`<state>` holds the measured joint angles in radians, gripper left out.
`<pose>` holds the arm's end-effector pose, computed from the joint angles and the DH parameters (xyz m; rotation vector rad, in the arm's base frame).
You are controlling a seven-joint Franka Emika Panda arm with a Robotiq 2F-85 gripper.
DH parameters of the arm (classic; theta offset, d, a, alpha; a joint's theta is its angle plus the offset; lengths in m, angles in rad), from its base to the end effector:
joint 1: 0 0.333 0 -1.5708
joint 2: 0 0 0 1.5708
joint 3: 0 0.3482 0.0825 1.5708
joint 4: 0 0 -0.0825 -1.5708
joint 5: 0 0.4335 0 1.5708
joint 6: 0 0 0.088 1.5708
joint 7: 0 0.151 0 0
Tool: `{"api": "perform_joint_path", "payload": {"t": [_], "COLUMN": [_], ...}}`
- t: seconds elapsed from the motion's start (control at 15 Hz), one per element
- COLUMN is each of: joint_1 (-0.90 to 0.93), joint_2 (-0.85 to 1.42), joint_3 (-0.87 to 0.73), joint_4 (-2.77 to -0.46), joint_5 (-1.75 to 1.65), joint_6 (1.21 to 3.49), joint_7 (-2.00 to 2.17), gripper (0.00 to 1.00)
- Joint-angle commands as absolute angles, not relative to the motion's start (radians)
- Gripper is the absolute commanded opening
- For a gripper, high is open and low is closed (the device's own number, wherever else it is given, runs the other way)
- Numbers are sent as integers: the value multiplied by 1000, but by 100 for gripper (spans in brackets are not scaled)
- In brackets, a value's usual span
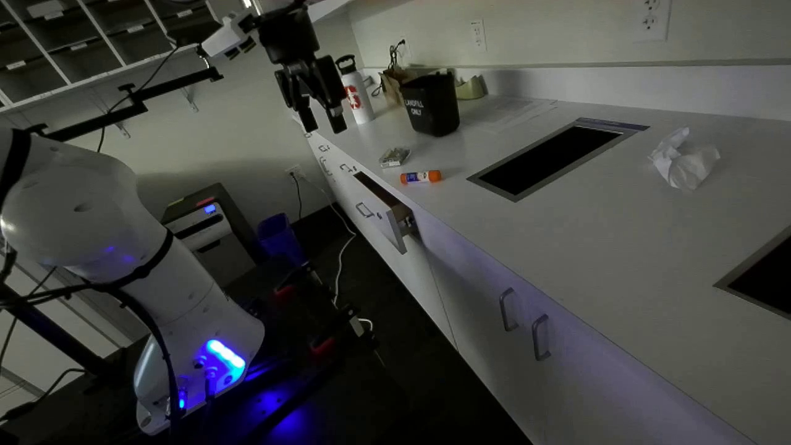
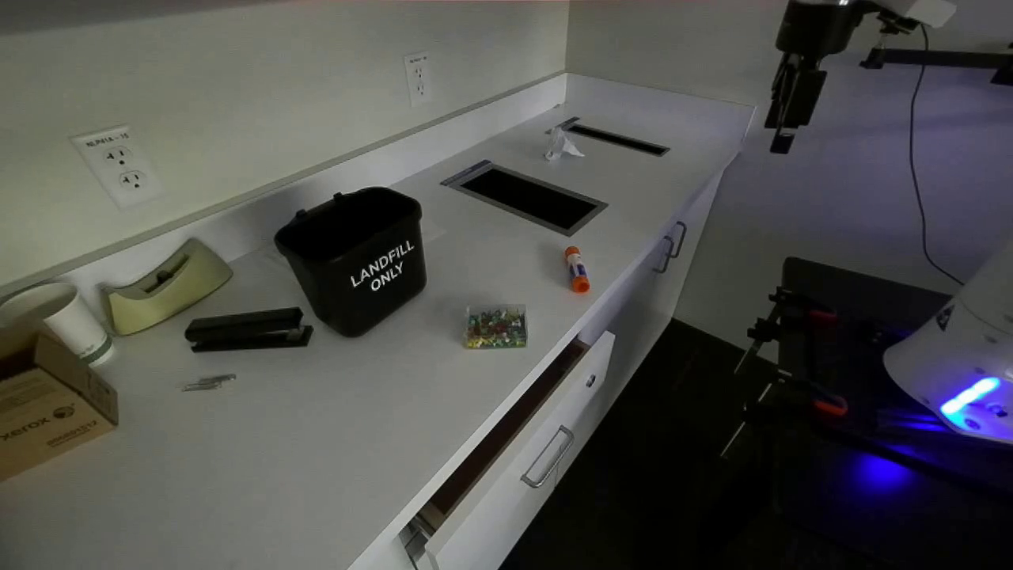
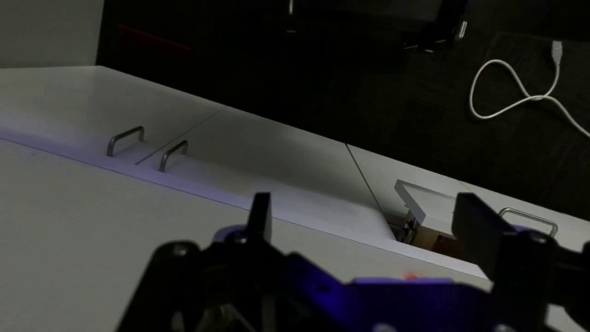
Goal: Put the paper in the black bin
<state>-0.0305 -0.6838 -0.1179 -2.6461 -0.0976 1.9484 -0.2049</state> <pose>0.3578 -0.0604 0.4119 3.1226 0.1879 -0.0286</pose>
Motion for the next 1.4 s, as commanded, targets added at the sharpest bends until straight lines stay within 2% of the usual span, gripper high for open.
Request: {"api": "perform_joint_path", "payload": {"t": [0.0, 0.67, 0.73, 1.33], "joint_1": [-66, -174, -165, -178], "joint_2": [-570, -114, -210, -136], "joint_3": [-130, -210, -202, -186], "joint_4": [-2561, -2255, -2337, -2284], "joint_5": [-94, -105, -93, -111], "joint_6": [2050, 2511, 2470, 2510], "joint_7": [-141, -54, -88, -8], "gripper": [100, 100, 100, 100]}}
